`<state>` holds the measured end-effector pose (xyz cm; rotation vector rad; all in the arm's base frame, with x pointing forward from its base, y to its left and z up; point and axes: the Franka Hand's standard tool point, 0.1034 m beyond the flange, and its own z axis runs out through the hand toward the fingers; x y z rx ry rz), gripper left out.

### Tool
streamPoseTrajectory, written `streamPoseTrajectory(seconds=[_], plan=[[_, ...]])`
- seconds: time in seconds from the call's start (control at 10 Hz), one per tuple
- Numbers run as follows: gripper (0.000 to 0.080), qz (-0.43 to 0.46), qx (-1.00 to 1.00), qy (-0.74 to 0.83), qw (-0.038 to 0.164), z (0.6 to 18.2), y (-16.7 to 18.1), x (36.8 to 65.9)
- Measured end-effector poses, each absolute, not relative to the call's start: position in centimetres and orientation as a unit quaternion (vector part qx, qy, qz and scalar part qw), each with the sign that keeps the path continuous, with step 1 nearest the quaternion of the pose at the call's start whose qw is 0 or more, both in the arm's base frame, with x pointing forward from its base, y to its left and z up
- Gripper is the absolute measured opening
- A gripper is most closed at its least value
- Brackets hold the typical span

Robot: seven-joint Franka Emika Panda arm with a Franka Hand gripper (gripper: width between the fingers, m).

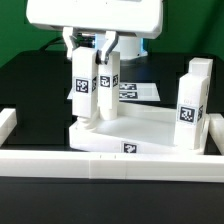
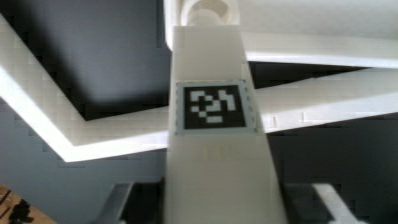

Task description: Assemble desk

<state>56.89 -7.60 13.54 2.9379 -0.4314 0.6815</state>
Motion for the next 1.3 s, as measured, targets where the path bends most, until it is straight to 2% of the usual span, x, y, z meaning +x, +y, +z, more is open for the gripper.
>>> streamPoseTrajectory(seconds=[1.3], plan=[[0.0290,0.233,0.962,-0.137,0.052,13.50,-7.53,57.13]])
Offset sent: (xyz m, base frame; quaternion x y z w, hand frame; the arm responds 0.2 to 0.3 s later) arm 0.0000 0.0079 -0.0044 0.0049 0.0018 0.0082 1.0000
